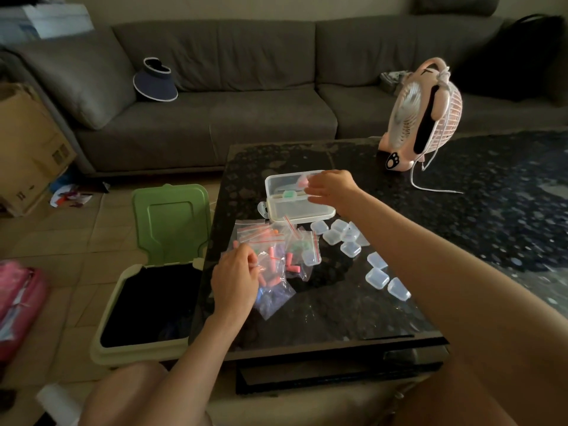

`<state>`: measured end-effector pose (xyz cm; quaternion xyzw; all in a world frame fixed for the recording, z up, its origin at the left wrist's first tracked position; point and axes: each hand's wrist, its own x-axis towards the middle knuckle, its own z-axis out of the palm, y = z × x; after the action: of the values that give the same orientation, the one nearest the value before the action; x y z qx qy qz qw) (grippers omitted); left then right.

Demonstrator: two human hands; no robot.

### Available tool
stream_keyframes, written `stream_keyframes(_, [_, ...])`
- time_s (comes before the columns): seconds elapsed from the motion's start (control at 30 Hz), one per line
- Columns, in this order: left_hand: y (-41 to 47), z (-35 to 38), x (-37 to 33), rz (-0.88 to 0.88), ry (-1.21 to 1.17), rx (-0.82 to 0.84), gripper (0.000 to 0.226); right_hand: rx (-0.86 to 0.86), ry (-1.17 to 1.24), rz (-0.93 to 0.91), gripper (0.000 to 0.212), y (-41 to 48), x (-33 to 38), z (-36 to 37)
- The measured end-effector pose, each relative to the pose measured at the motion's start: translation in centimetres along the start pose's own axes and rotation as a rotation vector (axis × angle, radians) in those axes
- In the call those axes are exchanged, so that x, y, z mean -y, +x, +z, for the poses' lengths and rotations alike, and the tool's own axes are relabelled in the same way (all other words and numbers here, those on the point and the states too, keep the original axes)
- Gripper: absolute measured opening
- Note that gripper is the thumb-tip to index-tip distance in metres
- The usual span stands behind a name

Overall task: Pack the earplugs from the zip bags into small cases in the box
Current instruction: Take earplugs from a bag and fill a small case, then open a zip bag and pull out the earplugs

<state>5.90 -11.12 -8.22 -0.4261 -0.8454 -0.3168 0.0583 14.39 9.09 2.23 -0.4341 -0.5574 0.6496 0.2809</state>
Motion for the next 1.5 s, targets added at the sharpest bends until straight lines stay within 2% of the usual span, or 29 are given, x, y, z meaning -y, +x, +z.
stream_keyframes(0.13, [0.1, -0.3, 0.0, -0.026, -0.063, -0.030, 0.013, 0.031, -0.157, 0.007, 0.037, -0.2, -2.2, -1.0])
stream_keyframes(0.33, [0.9, -2.0, -0.6, -0.039, -0.180, -0.124, 0.007, 0.044, -0.374, 0.004, 0.013, -1.6, -6.0, -3.0])
stream_keyframes(0.47, [2.6, -6.3, -0.4, -0.075, -0.160, -0.252, 0.005, 0.033, -0.518, -0.020, 0.014, -2.3, -7.4, -3.4])
stream_keyframes(0.57, [3.6, -9.8, 1.4, -0.181, -0.111, -0.309, 0.006, 0.039, -0.651, -0.069, 0.013, -2.4, -8.2, -3.5])
stream_keyframes(0.73, [6.0, -11.1, 9.4, -0.436, 0.033, -0.178, 0.008, -0.018, -0.810, -0.170, 0.014, -1.8, -9.5, -4.1])
stream_keyframes(0.83, [6.1, -8.9, 15.2, -0.600, 0.006, -0.085, 0.006, -0.058, -0.881, -0.243, 0.015, -1.3, -10.1, -4.3])
stream_keyframes(0.97, [4.2, -6.0, 19.2, -0.751, 0.100, -0.023, 0.021, -0.145, -1.080, -0.304, 0.023, -1.4, -10.3, -4.4])
stream_keyframes(1.07, [3.3, -3.8, 22.1, -0.880, 0.024, 0.043, 0.029, -0.160, -1.219, -0.312, 0.032, -1.5, -10.3, -4.6])
stream_keyframes(1.17, [3.1, -2.3, 24.6, -0.997, -0.088, 0.132, 0.021, -0.154, -1.274, -0.280, 0.037, -1.4, -10.6, -4.8])
stream_keyframes(1.23, [3.2, -2.6, 23.2, -0.989, -0.106, 0.158, 0.017, -0.151, -1.271, -0.266, 0.040, -1.4, -10.8, -5.1])
stream_keyframes(1.33, [4.2, -3.6, 20.2, -0.882, -0.127, 0.169, 0.019, -0.135, -1.253, -0.272, 0.044, -1.5, -10.8, -5.4])
stream_keyframes(1.4, [5.3, -4.2, 18.4, -0.761, -0.141, 0.186, 0.014, -0.122, -1.237, -0.297, 0.042, -1.5, -10.7, -5.6])
stream_keyframes(1.5, [6.3, -5.5, 13.3, -0.521, -0.129, 0.199, 0.019, -0.160, -1.188, -0.327, 0.035, -1.8, -10.4, -5.6])
